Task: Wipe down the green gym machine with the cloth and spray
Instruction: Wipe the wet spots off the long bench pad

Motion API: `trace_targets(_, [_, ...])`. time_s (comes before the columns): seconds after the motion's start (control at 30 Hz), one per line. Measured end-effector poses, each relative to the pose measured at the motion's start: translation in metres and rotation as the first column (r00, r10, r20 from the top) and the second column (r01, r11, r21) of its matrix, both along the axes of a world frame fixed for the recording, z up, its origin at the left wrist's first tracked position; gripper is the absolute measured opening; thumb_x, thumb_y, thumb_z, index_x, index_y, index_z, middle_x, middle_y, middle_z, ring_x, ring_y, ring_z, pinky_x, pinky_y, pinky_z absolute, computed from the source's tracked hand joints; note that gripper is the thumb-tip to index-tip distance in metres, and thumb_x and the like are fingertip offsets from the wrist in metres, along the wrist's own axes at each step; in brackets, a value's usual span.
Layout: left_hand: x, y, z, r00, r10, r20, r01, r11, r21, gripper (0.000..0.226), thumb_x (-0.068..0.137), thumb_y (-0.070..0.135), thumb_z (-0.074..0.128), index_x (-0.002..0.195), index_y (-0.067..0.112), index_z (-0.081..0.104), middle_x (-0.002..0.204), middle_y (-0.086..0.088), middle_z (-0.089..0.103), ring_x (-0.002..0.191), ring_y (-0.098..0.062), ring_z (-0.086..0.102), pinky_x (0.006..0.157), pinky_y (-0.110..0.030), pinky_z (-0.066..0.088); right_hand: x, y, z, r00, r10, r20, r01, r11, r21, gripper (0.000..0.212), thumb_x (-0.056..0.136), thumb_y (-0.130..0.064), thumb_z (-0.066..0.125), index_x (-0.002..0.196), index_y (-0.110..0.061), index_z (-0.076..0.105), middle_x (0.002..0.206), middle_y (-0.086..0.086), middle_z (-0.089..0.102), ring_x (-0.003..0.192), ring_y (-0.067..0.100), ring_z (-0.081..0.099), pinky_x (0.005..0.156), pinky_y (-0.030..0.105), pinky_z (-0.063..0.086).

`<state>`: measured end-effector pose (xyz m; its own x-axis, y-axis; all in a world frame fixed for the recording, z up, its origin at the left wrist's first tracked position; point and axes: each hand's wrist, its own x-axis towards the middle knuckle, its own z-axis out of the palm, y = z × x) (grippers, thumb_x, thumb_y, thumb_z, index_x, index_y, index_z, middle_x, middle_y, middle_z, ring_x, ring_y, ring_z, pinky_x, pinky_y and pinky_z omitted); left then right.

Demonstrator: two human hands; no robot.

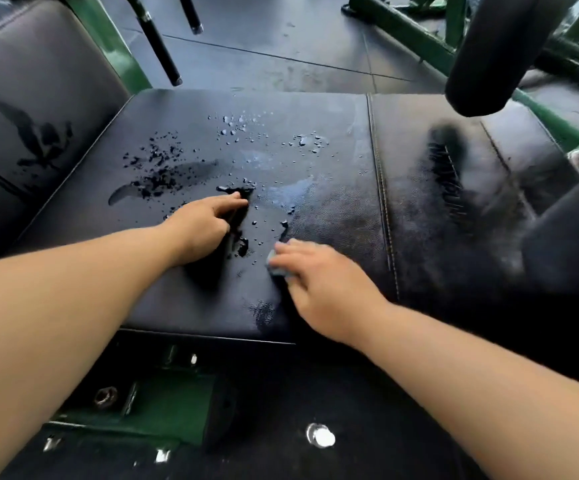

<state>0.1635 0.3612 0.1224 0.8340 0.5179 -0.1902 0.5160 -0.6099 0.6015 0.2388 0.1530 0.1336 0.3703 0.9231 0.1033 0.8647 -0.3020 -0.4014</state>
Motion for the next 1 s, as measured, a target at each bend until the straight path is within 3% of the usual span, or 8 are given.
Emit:
trace_targets(0.13, [-0.001, -0.005, 0.007, 1.000, 0.029, 0.000, -0.028, 0.998, -0.059, 0.071, 0.082, -0.008, 0.041, 0.140, 0.033, 0.048, 0.152, 0.020, 0.030, 0.141, -0.005, 0.028, 0.112, -0.018, 0.015, 0.000, -0.014, 0.006, 0.953, 0.301, 0.043, -0.299, 0.953, -0.057, 0.034, 0.078, -0.004, 0.058, 0.108, -0.011, 0.073, 0.122, 0.009, 0.068, 0.115, 0.026, 0.062, 0.107, 0.017, 0.024])
trace_targets(0.23, [-0.002, -0.013, 0.007, 0.999, 0.038, 0.025, -0.036, 0.997, -0.072, 0.068, 0.085, -0.009, 0.043, 0.144, 0.025, 0.043, 0.155, 0.013, 0.026, 0.143, -0.006, 0.021, 0.108, -0.013, 0.011, 0.067, 0.013, 0.019, 0.995, -0.047, 0.091, 0.057, 0.992, -0.114, 0.034, 0.094, -0.010, 0.046, 0.119, -0.022, 0.067, 0.142, 0.004, 0.053, 0.138, 0.025, 0.040, 0.115, 0.035, 0.029])
trace_targets(0.33, [-0.003, -0.018, 0.006, 0.995, 0.060, 0.081, -0.050, 0.991, -0.125, 0.065, 0.085, -0.011, 0.046, 0.142, 0.021, 0.046, 0.156, 0.009, 0.026, 0.145, -0.007, 0.017, 0.106, -0.011, 0.012, 0.082, 0.034, 0.019, 0.926, -0.365, 0.094, 0.373, 0.925, -0.079, 0.034, 0.097, -0.015, 0.046, 0.127, -0.021, 0.062, 0.147, -0.001, 0.047, 0.139, 0.022, 0.036, 0.113, 0.032, 0.029])
trace_targets(0.53, [-0.007, -0.012, 0.007, 0.984, 0.136, 0.117, -0.105, 0.965, -0.239, 0.062, 0.082, -0.012, 0.046, 0.131, 0.023, 0.058, 0.150, 0.012, 0.038, 0.140, -0.007, 0.029, 0.106, -0.014, 0.014, -0.061, -0.009, -0.006, 0.995, 0.099, 0.032, -0.101, 0.993, 0.065, 0.030, 0.068, -0.003, 0.061, 0.094, -0.008, 0.074, 0.104, 0.008, 0.073, 0.099, 0.028, 0.066, 0.095, 0.026, 0.037])
trace_targets(0.63, [-0.006, -0.010, 0.005, 0.985, 0.140, 0.099, -0.110, 0.959, -0.262, 0.062, 0.081, -0.011, 0.045, 0.128, 0.026, 0.061, 0.148, 0.015, 0.040, 0.139, -0.007, 0.031, 0.110, -0.018, 0.015, -0.044, -0.013, -0.002, 0.967, 0.251, 0.049, -0.253, 0.966, 0.045, 0.032, 0.073, -0.004, 0.062, 0.102, -0.010, 0.074, 0.113, 0.008, 0.071, 0.105, 0.027, 0.067, 0.101, 0.022, 0.034])
trace_targets(0.7, [-0.005, -0.009, 0.004, 0.984, 0.148, 0.102, -0.117, 0.959, -0.258, 0.062, 0.081, -0.011, 0.044, 0.127, 0.028, 0.061, 0.147, 0.016, 0.041, 0.138, -0.006, 0.032, 0.109, -0.016, 0.016, -0.001, 0.001, 0.005, 0.978, 0.194, 0.071, -0.191, 0.981, -0.040, 0.033, 0.087, -0.007, 0.055, 0.115, -0.017, 0.071, 0.129, 0.005, 0.064, 0.122, 0.024, 0.057, 0.108, 0.025, 0.030])
trace_targets(0.87, [0.000, -0.014, -0.001, 0.973, 0.193, 0.128, -0.171, 0.971, -0.166, 0.057, 0.081, -0.010, 0.041, 0.121, 0.023, 0.065, 0.143, 0.014, 0.047, 0.133, -0.007, 0.040, 0.098, -0.008, 0.021, 0.074, 0.034, 0.021, 0.941, -0.312, 0.130, 0.327, 0.937, -0.121, 0.035, 0.098, -0.017, 0.045, 0.129, -0.020, 0.060, 0.148, 0.001, 0.046, 0.140, 0.023, 0.035, 0.113, 0.032, 0.028])
trace_targets(1.0, [0.004, -0.006, 0.000, 0.969, 0.188, 0.160, -0.186, 0.982, -0.026, 0.038, 0.083, 0.002, 0.046, 0.104, 0.024, 0.070, 0.120, 0.003, 0.066, 0.111, -0.016, 0.058, 0.097, -0.023, 0.040, -0.006, 0.016, -0.001, 0.995, -0.093, 0.037, 0.094, 0.995, -0.038, 0.038, 0.093, -0.010, 0.050, 0.128, -0.018, 0.062, 0.144, -0.001, 0.051, 0.136, 0.021, 0.042, 0.113, 0.030, 0.028])
